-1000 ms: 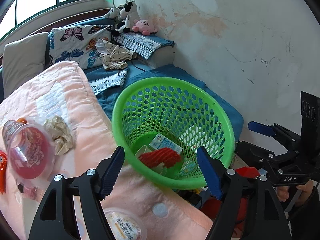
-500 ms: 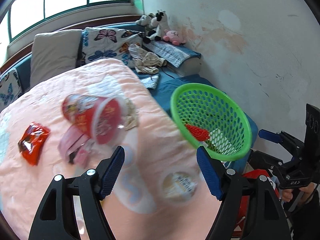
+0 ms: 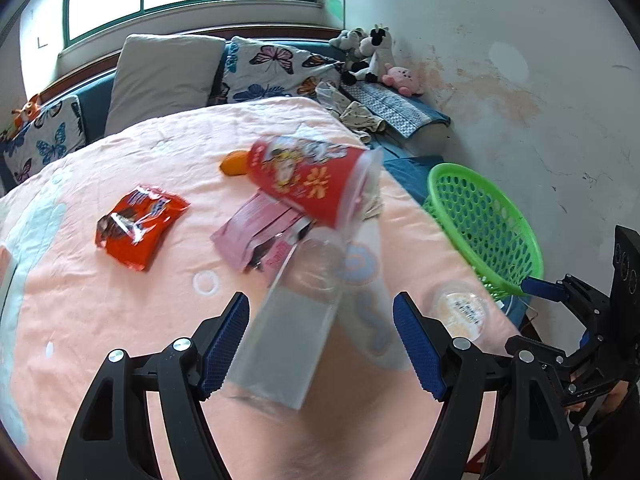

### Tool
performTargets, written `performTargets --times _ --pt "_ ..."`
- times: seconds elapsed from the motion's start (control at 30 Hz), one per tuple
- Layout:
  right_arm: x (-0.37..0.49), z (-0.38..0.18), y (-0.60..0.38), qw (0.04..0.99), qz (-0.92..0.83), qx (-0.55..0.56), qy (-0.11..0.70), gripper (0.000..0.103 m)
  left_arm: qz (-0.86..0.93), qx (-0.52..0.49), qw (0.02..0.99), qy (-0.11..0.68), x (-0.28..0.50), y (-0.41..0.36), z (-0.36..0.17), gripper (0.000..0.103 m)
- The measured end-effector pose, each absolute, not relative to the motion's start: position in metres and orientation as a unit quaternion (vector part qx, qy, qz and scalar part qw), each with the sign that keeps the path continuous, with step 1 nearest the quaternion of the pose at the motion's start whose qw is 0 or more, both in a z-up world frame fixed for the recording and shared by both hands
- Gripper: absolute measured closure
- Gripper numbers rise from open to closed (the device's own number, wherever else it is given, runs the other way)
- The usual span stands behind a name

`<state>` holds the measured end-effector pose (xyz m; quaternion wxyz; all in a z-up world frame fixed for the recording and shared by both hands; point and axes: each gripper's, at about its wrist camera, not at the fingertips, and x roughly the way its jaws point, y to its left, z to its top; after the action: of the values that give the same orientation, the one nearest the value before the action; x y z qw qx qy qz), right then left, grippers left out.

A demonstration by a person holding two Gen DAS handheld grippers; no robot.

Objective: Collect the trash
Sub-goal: 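Grasp the round yogurt tub with the right gripper, then carry the tub into the basket with the right gripper while the left gripper grasps the clear bottle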

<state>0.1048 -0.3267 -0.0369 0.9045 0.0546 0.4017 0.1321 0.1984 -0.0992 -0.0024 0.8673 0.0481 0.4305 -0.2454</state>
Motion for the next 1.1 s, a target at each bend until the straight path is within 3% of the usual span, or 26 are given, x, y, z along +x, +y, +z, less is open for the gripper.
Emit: performTargets --times 0.1,0.2,0.53,0.67,0.8,1.1 --pt "0.114 -0.043 -0.313 0.899 0.141 0.046 0.412 0.009 -0.235 0.048 0.866 0.439 0.201 -0.088 -0.011 0.031" --pt "0.121 -0.049 -0.302 0.895 0.143 0.037 0.42 0.009 -0.227 0.052 0.864 0.446 0.204 -0.081 -0.018 0.024" --pt "0.142 -0.067 -0.291 0.888 0.139 0.017 0.437 0.01 -0.24 0.078 0.852 0.458 0.218 -0.097 -0.036 0.024" --pt "0.146 -0.069 -0.292 0.887 0.137 0.014 0.44 0.018 -0.246 0.094 0.846 0.464 0.225 -0.106 -0.043 0.023" --pt "0.15 -0.07 -0.292 0.884 0.142 0.016 0.445 0.033 -0.247 0.108 0.843 0.466 0.229 -0.115 -0.048 0.023" --pt "0.147 -0.059 -0.299 0.888 0.141 0.021 0.437 0.034 -0.242 0.142 0.839 0.465 0.237 -0.13 -0.059 0.025"
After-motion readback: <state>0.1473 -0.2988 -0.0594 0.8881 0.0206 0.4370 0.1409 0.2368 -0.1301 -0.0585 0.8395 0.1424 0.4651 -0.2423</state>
